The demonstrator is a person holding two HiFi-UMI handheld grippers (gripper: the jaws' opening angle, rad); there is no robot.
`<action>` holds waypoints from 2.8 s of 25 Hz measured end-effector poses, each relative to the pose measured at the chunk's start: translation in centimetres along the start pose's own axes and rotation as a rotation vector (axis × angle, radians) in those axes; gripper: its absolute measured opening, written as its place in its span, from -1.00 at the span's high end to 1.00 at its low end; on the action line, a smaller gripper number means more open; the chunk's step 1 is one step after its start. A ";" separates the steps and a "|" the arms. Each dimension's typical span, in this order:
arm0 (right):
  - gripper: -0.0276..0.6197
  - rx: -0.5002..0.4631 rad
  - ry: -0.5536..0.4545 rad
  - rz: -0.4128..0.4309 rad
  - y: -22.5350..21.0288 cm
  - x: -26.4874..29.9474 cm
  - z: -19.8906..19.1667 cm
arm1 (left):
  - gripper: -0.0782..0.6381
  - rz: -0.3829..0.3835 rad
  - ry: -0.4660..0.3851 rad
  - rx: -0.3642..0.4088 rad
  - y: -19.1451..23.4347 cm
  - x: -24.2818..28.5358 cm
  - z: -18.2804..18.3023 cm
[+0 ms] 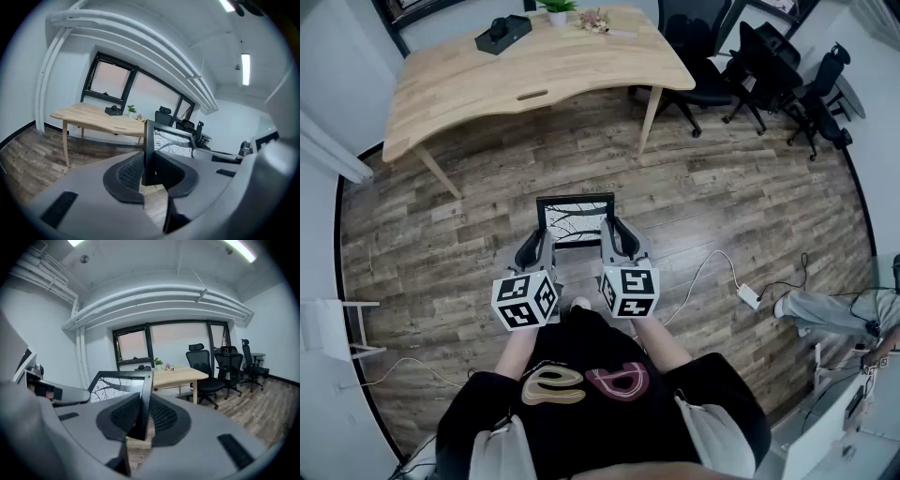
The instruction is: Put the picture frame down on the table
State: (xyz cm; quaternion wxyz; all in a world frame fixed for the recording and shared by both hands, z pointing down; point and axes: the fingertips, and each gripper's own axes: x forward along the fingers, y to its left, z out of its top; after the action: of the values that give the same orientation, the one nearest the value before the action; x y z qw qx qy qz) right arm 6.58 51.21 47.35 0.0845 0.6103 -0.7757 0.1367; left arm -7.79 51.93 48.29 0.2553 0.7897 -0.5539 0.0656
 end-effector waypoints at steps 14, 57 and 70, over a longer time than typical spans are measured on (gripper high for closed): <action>0.69 -0.002 -0.042 -0.056 0.1 -2.8 0.1 | 0.55 -0.059 -0.016 0.029 -1.2 -1.7 -0.4; 0.67 0.057 -0.028 -0.276 -1.9 29.1 9.9 | 0.55 -0.252 0.056 0.100 12.8 27.3 17.3; 0.67 0.087 -0.031 -0.226 -3.4 32.6 10.2 | 0.55 -0.208 0.060 0.119 13.2 30.1 18.4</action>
State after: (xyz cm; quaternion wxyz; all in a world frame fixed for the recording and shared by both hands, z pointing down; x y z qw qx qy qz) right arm 2.41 17.13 47.79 0.0608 0.6991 -0.6965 0.1500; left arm -11.75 14.45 48.42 0.2298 0.8543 -0.4563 0.0953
